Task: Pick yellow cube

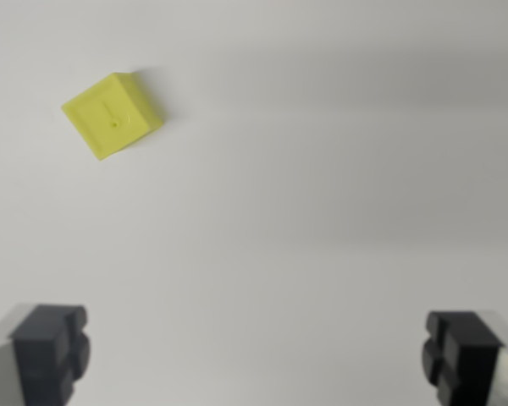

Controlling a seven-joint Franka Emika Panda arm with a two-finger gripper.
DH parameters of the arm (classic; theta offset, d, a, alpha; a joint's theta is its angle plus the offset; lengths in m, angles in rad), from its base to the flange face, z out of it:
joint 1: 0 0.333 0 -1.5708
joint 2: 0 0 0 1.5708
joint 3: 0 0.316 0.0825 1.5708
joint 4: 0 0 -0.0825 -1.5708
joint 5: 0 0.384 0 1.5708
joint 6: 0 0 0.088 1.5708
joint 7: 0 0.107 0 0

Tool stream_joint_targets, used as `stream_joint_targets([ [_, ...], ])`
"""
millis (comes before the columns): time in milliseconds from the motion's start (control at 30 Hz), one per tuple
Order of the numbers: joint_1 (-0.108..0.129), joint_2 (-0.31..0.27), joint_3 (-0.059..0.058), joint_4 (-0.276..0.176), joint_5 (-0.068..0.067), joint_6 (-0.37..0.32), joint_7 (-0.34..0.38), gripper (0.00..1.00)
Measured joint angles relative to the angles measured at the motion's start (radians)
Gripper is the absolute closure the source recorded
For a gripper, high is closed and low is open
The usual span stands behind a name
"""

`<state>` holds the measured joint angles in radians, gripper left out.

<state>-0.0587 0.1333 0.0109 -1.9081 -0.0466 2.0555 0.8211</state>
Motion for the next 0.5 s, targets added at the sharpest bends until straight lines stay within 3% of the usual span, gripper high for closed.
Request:
stream_joint_targets([
  [500, 0.016, 0.027, 0.000, -0.019, 0.001, 0.044, -0.035, 0.00],
])
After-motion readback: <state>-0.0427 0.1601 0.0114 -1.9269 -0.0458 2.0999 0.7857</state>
